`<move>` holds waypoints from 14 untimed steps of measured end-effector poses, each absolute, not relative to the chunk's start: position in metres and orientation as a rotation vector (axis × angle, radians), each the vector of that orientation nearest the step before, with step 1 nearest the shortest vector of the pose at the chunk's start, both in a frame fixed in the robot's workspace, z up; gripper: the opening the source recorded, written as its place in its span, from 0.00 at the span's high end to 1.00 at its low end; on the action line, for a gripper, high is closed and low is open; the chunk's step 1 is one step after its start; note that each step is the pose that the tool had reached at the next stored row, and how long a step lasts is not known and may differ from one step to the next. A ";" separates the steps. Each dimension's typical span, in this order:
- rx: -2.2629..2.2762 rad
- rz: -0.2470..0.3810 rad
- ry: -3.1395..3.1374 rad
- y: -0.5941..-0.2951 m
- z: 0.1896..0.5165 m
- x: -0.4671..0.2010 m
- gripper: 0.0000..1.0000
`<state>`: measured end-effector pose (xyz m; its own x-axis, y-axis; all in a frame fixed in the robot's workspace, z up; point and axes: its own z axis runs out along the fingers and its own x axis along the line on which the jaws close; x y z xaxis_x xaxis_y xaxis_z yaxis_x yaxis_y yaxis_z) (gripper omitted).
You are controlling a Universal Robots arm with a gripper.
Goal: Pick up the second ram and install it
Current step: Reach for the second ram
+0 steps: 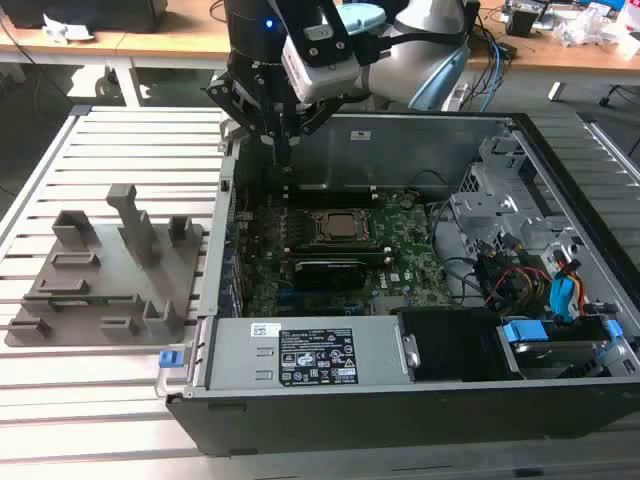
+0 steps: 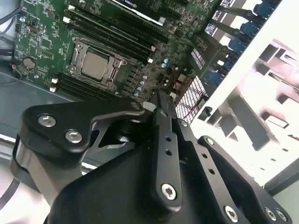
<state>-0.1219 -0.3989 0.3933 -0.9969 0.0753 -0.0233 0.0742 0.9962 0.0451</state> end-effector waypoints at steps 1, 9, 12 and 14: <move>0.116 0.069 3.114 -0.399 0.393 -0.122 0.89; 0.117 0.069 3.114 -0.399 0.393 -0.160 0.89; 0.117 0.069 3.113 -0.399 0.393 -0.168 0.89; 0.117 0.069 3.113 -0.399 0.393 -0.176 0.89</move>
